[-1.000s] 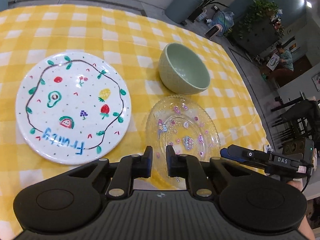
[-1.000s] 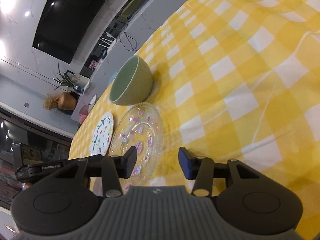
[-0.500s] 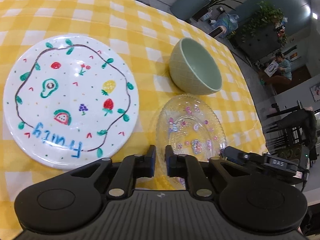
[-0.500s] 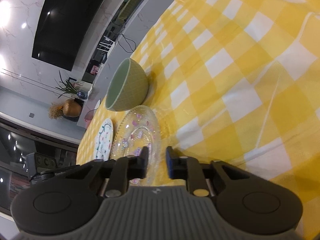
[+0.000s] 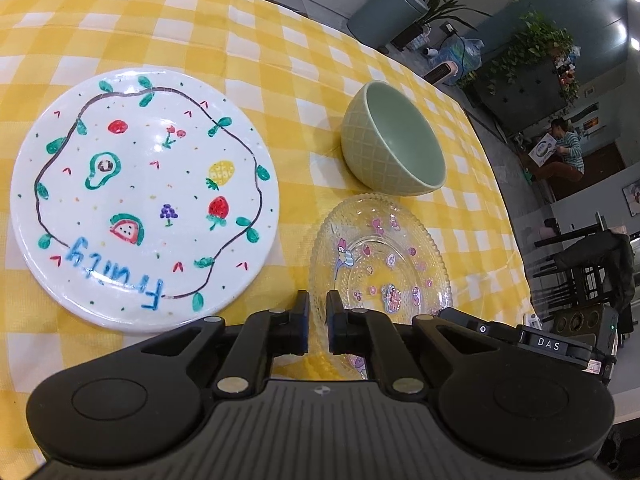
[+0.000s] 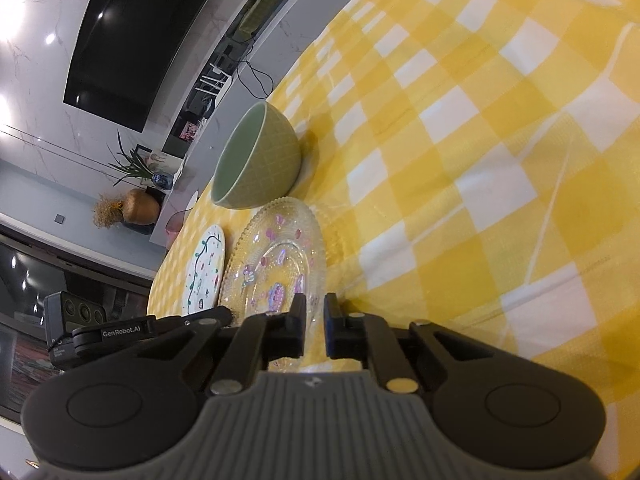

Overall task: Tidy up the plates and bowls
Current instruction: 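Hold the clear glass plate rim closed in the left tool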

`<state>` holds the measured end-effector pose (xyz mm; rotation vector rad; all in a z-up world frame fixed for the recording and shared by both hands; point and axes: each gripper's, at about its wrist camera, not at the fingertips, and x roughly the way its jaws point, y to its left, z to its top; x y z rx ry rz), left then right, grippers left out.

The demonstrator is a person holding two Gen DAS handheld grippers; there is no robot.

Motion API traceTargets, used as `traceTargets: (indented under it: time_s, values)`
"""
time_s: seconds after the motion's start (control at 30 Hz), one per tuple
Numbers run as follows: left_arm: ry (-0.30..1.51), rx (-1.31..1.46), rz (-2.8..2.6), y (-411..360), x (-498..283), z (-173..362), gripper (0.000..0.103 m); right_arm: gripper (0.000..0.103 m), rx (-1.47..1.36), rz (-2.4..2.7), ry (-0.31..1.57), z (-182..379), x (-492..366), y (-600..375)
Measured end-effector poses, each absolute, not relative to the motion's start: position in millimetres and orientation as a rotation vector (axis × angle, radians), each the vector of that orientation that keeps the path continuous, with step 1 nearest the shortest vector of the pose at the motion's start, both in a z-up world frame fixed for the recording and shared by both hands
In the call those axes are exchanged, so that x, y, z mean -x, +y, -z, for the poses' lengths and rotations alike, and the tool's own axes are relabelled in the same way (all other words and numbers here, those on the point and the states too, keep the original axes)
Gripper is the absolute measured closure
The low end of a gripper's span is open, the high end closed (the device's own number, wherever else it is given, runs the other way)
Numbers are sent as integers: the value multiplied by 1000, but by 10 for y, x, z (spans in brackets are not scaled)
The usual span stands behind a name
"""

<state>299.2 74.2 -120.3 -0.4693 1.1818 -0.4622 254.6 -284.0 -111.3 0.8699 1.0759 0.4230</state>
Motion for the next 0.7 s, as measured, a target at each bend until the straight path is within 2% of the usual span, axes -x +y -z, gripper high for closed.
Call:
traceTargets:
  time_s: [0.27,0.5,0.7]
  values:
    - [1192,540,455,827,-2996,1258,95,99,-877,-418,1061,1164,-2547,-2841]
    - [1180,481,433,757,-2957,1145,95,98,-837,-401,1061,1081,-2495,-2778]
    - [1164,477,483,708,-2941,991,95,96,-826,-411,1032,853,-2330,-2817]
